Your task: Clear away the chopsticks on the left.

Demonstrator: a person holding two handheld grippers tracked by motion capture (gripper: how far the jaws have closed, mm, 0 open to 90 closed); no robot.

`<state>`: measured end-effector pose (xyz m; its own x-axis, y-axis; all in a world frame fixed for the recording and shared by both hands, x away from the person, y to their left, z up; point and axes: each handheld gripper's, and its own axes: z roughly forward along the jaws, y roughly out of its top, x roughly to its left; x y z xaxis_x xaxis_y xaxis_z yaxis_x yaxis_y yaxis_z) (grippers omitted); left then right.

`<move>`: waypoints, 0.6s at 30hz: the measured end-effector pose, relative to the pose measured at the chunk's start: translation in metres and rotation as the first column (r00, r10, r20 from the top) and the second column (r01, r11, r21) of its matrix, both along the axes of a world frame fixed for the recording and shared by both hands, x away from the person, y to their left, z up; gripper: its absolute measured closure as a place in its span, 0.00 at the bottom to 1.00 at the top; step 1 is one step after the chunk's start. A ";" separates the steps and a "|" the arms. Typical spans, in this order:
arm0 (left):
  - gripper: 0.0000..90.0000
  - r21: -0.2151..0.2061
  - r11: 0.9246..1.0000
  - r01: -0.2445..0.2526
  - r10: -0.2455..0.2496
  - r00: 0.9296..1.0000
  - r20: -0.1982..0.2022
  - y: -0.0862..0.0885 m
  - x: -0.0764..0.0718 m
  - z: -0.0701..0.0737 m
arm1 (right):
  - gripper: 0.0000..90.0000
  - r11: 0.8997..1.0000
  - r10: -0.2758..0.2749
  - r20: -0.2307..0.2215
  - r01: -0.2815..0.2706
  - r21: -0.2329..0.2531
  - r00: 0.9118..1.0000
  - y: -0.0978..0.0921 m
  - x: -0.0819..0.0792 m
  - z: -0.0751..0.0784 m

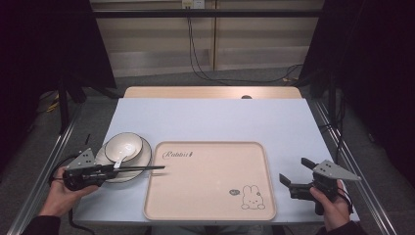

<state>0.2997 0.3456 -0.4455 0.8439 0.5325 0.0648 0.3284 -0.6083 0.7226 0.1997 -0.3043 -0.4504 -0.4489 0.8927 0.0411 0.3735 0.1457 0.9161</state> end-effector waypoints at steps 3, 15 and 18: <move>0.84 0.021 0.999 0.028 -0.027 0.999 -0.042 -0.002 0.002 0.001 | 0.02 1.000 -0.002 -0.001 0.002 0.000 1.000 0.000 0.000 0.000; 0.84 0.055 0.994 0.094 -0.090 0.993 -0.073 -0.011 0.008 -0.002 | 0.02 1.000 -0.010 -0.001 0.010 0.000 1.000 -0.001 0.001 0.000; 0.91 0.048 0.993 0.111 -0.106 0.990 -0.096 -0.013 0.009 -0.003 | 0.02 1.000 -0.013 -0.004 0.013 0.000 1.000 -0.001 0.001 -0.001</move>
